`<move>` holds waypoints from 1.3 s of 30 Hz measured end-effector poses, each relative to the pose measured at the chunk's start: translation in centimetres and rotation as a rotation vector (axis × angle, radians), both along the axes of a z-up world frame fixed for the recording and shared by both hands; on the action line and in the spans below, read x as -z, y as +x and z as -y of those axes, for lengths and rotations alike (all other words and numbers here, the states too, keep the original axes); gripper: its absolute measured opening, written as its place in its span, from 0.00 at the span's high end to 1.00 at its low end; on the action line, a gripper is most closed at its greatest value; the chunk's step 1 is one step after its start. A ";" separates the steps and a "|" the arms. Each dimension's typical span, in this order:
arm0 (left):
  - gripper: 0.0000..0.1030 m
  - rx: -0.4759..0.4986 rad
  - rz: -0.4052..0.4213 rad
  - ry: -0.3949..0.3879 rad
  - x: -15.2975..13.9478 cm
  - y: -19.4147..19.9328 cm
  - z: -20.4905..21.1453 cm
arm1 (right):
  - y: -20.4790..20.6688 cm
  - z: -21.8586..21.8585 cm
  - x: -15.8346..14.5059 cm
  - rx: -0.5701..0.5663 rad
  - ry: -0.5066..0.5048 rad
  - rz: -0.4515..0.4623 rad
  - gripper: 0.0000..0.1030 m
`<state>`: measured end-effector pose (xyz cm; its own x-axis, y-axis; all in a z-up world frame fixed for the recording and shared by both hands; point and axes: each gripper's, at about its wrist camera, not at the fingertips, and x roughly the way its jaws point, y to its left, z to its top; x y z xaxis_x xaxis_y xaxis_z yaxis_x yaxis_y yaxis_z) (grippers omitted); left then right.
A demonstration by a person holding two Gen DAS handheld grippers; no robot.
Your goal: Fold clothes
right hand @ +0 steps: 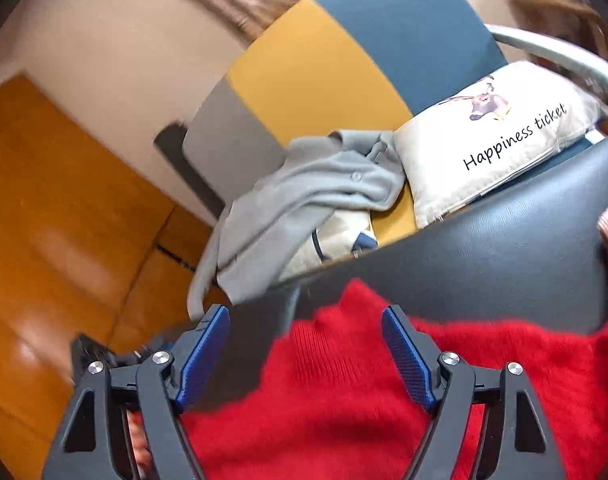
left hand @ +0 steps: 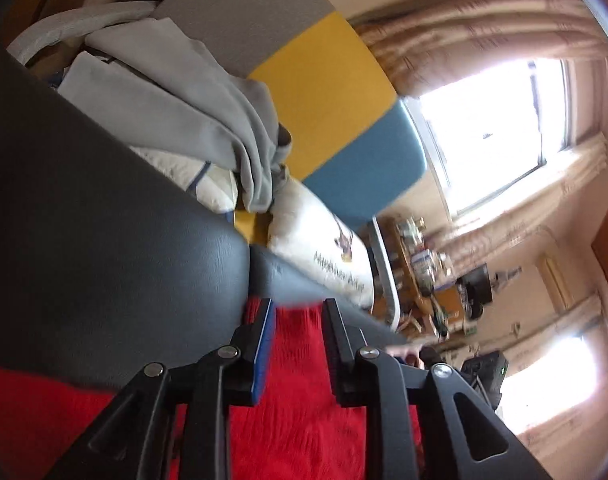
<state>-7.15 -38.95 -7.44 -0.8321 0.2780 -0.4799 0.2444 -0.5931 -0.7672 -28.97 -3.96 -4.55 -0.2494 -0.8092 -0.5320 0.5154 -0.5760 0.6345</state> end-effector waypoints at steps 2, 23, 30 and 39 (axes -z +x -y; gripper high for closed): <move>0.78 0.039 0.040 -0.048 0.9 1.3 -1.5 | 2.2 -0.4 0.6 -0.043 0.045 -0.016 0.22; 0.81 0.152 0.281 -0.454 5.3 -7.9 -3.3 | 0.0 12.9 7.4 -0.219 0.600 -0.203 0.00; 0.81 0.093 0.284 -0.536 4.2 -9.4 0.3 | -1.4 16.1 7.9 -0.150 0.580 -0.297 0.00; 0.78 0.087 0.192 -0.489 1.4 0.5 0.3 | 1.5 12.3 4.4 -0.192 0.409 -0.193 0.00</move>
<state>-6.66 -39.23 -8.86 -0.7000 0.0476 -0.7125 0.2873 -0.8947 -0.3421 -27.48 -16.29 -8.97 -0.2417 -0.5845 -0.7745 0.7224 -0.6413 0.2585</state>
